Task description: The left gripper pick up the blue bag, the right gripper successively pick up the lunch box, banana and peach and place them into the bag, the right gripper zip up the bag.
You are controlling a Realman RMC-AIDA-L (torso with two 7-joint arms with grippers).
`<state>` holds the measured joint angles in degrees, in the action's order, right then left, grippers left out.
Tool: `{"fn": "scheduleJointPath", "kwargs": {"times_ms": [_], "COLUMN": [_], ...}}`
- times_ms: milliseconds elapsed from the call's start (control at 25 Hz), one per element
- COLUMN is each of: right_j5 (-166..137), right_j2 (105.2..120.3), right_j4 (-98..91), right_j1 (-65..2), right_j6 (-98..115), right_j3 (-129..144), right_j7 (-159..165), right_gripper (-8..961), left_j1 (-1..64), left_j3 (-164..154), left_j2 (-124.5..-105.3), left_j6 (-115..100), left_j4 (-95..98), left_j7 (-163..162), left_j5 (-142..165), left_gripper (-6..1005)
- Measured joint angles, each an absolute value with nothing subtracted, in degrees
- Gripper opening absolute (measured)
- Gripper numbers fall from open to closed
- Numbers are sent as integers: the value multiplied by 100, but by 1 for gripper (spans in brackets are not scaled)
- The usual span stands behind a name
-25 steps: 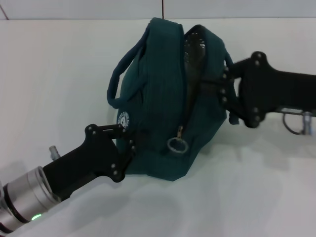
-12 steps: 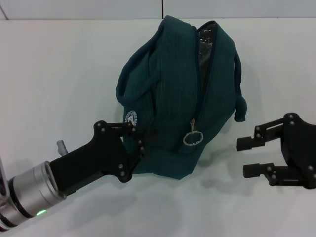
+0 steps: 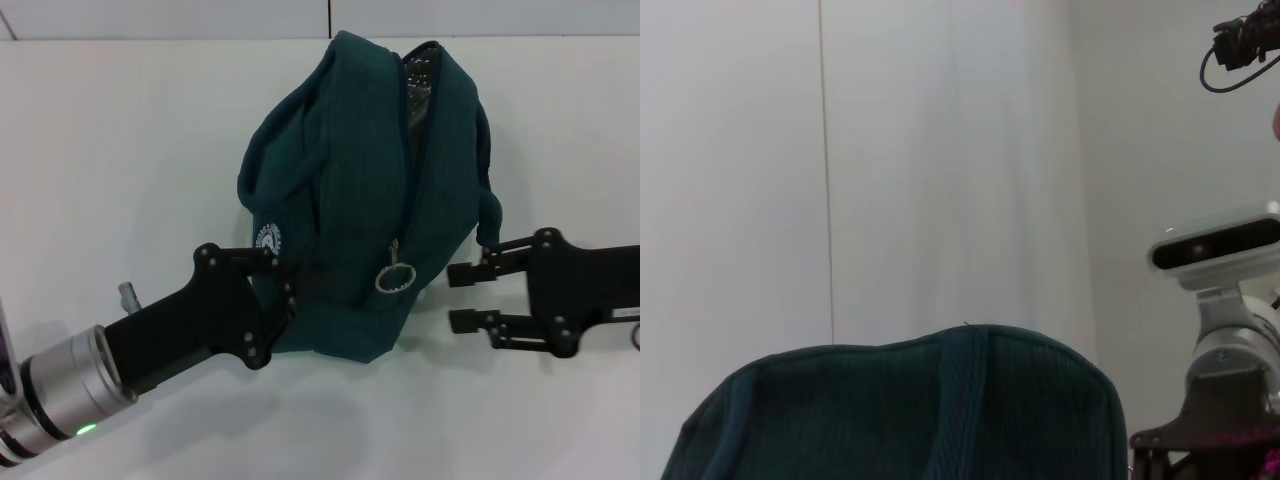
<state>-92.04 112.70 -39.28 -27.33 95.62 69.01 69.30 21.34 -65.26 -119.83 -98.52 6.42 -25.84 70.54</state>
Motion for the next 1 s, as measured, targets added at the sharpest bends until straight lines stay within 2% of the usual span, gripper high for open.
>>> {"fn": "scheduleJointPath", "kwargs": {"times_ms": [280,1000], "right_j5": [-9334,-9329], "right_j2": [11493,11541], "right_j4": [-3977,-3999], "right_j1": [-2877,-3063], "right_j6": [9056,9336], "right_j3": [6941,7163], "right_j7": [6912,6859], "right_gripper": [417,410], "left_j1": [2160,2162], "left_j3": [-6530,-6531], "left_j2": [-11995,-11997], "left_j6": [-9853,-9838], "left_j4": [620,588], "left_j7": [-2575,-2540], "left_j5": [7128,7145], "left_gripper": [65,70]}}
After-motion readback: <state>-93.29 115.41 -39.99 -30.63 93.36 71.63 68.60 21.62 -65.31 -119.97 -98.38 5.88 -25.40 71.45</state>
